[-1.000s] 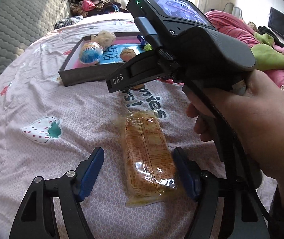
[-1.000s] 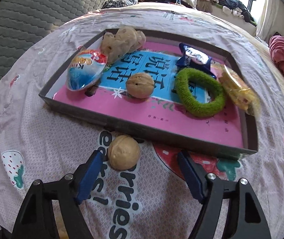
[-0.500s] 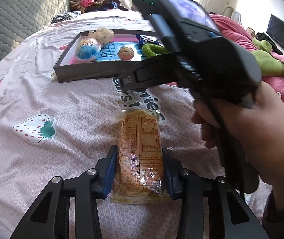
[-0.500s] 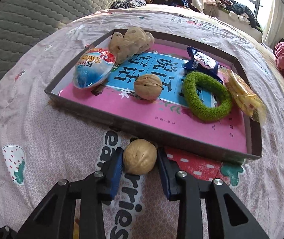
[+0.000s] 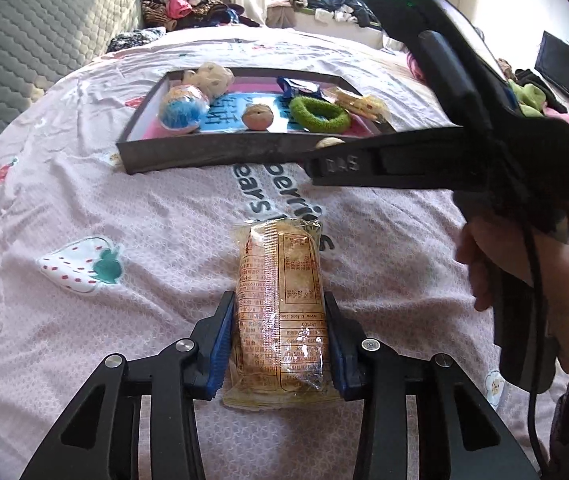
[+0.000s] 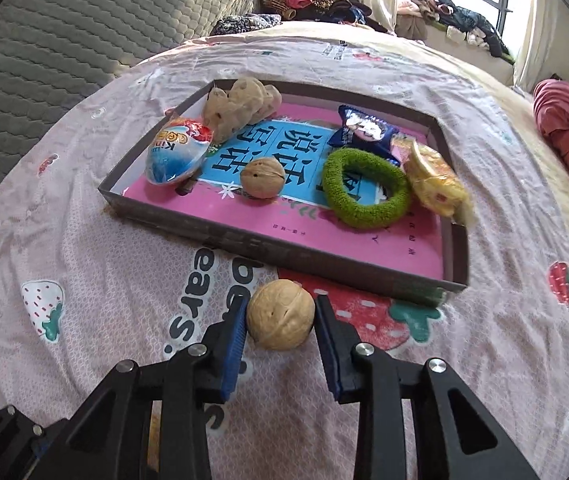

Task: Organize objects
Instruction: 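Lift the biscuit pack and walnut and carry both over the tray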

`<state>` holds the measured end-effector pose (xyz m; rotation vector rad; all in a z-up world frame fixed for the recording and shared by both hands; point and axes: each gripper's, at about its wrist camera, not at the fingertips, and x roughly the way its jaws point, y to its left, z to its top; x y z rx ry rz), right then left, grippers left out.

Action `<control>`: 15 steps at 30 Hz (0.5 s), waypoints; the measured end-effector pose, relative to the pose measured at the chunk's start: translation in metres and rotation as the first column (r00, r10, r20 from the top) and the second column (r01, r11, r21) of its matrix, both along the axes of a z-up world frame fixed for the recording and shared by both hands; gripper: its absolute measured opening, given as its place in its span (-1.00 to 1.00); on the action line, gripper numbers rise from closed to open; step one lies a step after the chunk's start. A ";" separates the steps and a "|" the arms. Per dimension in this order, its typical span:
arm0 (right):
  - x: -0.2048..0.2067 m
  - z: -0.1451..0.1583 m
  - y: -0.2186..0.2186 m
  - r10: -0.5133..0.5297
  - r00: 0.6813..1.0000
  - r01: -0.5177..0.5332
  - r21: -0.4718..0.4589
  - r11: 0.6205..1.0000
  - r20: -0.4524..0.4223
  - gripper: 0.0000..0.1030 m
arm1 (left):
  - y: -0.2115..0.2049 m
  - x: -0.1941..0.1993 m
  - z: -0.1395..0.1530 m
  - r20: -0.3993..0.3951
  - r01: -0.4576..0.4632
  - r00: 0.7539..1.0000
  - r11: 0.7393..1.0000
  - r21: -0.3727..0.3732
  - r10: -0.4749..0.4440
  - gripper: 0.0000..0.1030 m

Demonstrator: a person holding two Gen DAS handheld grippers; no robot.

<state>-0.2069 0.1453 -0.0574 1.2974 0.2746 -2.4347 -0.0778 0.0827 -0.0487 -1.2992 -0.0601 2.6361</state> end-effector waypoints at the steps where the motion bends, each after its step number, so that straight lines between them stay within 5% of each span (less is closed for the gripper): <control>1: 0.002 0.002 0.001 0.000 1.000 0.000 -0.006 1.000 -0.003 -0.33 | -0.001 0.000 0.001 -0.001 -0.003 1.000 1.000 0.001 0.003 -0.19; 15: 0.037 0.039 0.008 -0.004 0.995 0.005 0.010 1.000 -0.099 -0.33 | -0.038 0.001 0.040 -0.076 -0.087 0.993 0.996 -0.017 0.086 -0.19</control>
